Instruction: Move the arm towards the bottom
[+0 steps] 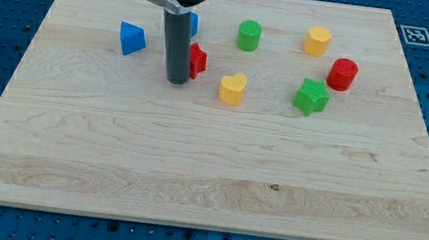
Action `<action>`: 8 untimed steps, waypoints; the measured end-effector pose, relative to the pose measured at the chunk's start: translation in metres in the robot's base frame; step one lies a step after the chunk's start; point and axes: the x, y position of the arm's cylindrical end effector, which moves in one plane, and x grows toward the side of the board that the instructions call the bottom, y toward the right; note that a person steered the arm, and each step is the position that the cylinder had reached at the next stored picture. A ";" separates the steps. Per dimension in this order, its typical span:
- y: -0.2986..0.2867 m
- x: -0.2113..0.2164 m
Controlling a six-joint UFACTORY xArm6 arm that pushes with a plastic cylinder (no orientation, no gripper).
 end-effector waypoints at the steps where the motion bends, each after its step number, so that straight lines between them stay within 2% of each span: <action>1: -0.018 0.006; 5: -0.036 0.052; 7: -0.036 0.104; 8: -0.036 0.114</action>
